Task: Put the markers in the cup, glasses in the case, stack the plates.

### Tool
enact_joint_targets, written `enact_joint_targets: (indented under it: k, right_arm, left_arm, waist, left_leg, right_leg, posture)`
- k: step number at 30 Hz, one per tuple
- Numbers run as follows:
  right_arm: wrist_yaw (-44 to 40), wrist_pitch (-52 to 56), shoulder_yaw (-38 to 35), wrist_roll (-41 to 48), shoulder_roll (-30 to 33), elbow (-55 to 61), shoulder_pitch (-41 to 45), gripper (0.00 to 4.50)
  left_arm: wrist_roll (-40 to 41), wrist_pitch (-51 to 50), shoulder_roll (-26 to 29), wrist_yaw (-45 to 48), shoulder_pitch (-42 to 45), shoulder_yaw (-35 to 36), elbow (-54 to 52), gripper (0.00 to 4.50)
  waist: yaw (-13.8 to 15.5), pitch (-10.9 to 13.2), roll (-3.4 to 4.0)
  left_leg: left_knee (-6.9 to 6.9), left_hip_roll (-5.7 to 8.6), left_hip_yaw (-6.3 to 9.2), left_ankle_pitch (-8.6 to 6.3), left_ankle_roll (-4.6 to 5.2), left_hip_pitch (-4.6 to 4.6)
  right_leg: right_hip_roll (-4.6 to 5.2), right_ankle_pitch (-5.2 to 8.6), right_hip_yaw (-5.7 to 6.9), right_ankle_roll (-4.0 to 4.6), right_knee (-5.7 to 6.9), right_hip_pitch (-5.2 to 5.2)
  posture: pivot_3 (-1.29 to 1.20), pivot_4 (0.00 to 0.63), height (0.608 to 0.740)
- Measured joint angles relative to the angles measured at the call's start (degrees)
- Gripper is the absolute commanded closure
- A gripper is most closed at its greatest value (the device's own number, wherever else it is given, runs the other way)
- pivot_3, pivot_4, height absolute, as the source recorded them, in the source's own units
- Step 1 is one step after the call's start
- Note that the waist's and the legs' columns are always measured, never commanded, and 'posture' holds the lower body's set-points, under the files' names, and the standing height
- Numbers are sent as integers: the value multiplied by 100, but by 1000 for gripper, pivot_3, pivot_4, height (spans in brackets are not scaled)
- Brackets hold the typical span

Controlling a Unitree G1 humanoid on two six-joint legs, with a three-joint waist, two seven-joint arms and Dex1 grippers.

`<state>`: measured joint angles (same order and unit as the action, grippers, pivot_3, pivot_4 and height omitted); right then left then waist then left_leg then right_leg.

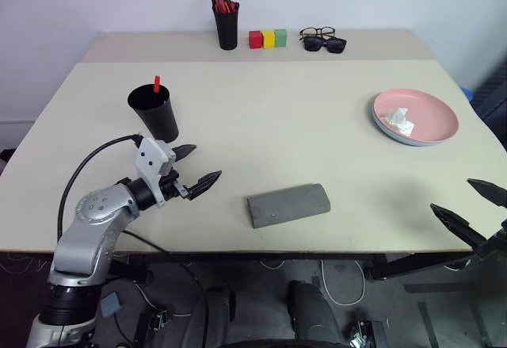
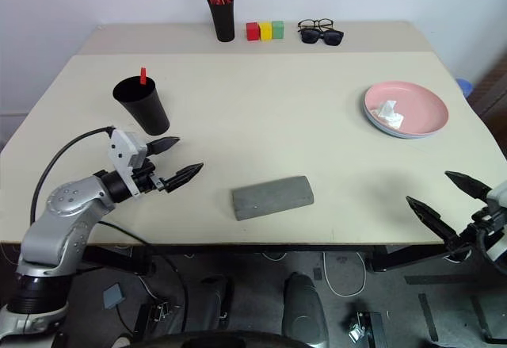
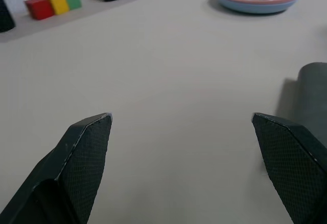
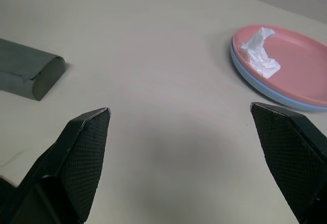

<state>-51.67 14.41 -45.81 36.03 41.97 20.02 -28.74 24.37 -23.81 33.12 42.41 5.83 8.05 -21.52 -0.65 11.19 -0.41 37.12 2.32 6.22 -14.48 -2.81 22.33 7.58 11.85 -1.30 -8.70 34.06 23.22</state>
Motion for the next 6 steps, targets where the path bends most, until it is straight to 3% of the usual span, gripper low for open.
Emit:
enact_joint_targets:
  k: [6]
  right_arm:
    - [36, 41, -208, 38, -107, 84, -108, 18]
  left_arm:
    - [242, -120, 212, 142, -299, 104, -223, 0]
  waist:
    - [5, 0, -2]
  left_leg:
    - [-4, -1, -1, -1, 0, 3]
  right_leg:
    - [0, 3, 2, 2, -5, 5]
  posture:
    - [0, 150, 739]
